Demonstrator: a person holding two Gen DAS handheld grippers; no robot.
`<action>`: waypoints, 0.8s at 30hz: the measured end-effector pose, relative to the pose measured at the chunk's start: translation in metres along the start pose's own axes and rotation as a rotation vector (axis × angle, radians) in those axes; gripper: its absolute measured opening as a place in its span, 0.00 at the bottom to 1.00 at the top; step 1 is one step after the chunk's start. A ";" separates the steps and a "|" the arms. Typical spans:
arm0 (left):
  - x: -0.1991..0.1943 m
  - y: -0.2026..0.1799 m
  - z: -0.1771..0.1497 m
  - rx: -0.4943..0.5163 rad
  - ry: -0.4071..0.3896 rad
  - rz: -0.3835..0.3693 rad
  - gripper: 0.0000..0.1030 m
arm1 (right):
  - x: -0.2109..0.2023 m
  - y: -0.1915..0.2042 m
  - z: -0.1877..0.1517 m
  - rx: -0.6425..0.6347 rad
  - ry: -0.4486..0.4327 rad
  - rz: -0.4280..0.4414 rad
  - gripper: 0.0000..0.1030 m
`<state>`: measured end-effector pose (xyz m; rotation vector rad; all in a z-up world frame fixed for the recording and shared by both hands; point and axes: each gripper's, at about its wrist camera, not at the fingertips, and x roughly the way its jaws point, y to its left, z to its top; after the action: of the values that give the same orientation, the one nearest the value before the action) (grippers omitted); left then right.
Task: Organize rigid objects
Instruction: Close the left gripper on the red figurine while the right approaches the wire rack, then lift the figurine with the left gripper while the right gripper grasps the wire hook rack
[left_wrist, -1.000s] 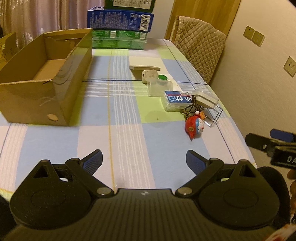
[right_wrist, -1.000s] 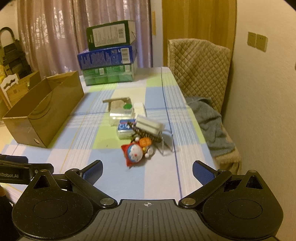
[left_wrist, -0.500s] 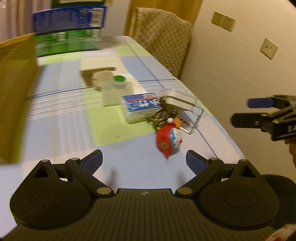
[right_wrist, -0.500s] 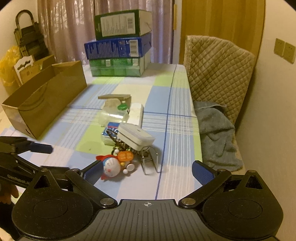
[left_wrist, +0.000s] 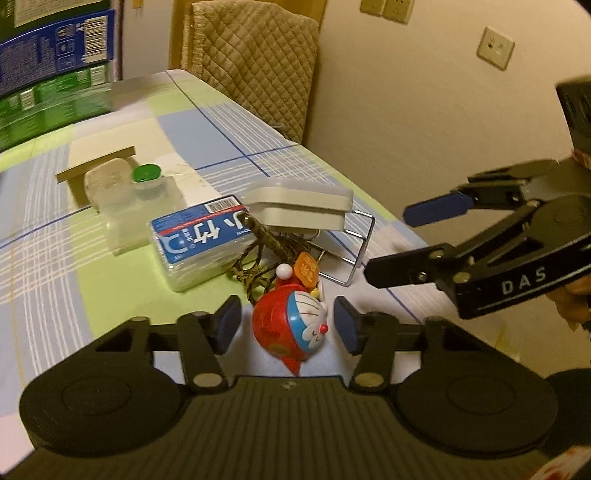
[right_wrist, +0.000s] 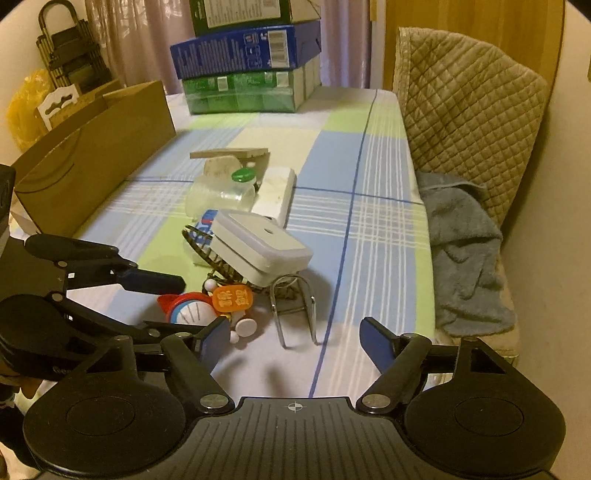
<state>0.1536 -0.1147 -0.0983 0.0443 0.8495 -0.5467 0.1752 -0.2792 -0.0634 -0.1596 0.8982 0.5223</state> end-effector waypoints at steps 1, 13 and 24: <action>0.001 0.000 0.000 0.002 0.005 0.000 0.40 | 0.003 0.000 0.001 -0.003 0.004 0.002 0.70; -0.032 0.017 -0.022 0.021 0.041 0.050 0.39 | 0.032 0.005 0.010 -0.037 0.072 0.005 0.33; -0.076 0.055 -0.056 -0.066 0.029 0.136 0.39 | 0.030 0.034 0.020 -0.076 0.147 0.028 0.23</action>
<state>0.1007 -0.0195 -0.0903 0.0494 0.8848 -0.3912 0.1877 -0.2321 -0.0714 -0.2578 1.0256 0.5771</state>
